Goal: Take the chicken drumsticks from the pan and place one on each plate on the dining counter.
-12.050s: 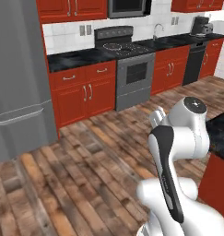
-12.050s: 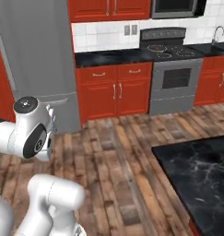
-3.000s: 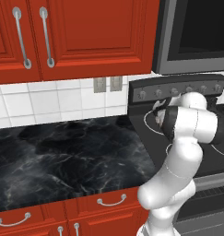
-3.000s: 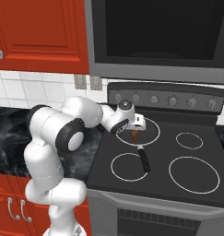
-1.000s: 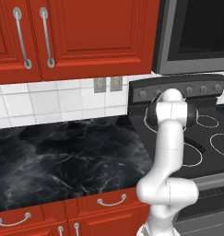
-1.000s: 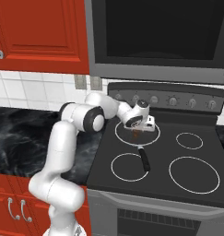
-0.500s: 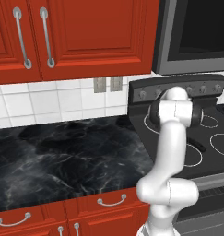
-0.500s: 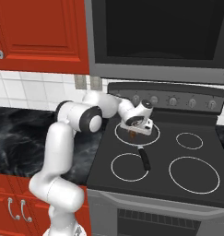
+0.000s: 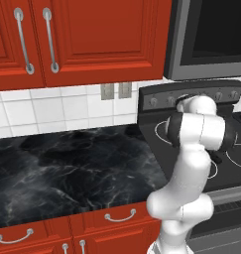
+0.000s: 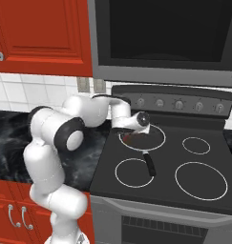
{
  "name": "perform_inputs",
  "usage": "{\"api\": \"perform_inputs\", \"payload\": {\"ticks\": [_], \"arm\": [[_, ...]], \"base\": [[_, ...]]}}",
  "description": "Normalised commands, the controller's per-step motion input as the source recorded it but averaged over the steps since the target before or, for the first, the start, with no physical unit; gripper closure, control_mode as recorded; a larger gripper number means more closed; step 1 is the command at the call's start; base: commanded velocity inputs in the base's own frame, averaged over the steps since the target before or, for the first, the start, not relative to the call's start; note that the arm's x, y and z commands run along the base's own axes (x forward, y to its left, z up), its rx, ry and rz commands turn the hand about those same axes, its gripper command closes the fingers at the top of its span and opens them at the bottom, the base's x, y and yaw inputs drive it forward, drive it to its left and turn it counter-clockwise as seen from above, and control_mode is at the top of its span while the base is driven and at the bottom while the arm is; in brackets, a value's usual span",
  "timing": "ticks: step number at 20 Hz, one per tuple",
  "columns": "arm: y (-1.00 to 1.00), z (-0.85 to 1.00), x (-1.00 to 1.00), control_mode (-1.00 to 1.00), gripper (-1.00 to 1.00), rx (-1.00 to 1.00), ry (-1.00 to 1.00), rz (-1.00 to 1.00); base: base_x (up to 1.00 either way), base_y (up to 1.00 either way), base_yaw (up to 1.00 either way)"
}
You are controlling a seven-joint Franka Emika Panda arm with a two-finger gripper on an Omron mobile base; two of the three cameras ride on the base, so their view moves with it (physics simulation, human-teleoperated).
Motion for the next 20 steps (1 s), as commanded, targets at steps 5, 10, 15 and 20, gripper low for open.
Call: {"api": "perform_inputs", "payload": {"ticks": [5, 10, 15, 20], "arm": [[0.43, 0.81, -1.0, -1.0, 1.0, 0.0, -0.27, 0.0], [0.61, 0.53, -1.0, -1.0, 1.0, 0.0, 0.11, 0.0], [0.75, 0.84, -1.0, -1.0, 1.0, -0.09, 0.39, 0.03], [0.93, 0.83, -0.99, -1.0, 1.0, -0.21, 0.48, 0.07]], "base": [[0.0, 0.0, 0.0], [0.0, 0.0, 0.0], [0.0, 0.0, 0.0], [0.0, 0.0, 0.0]]}}
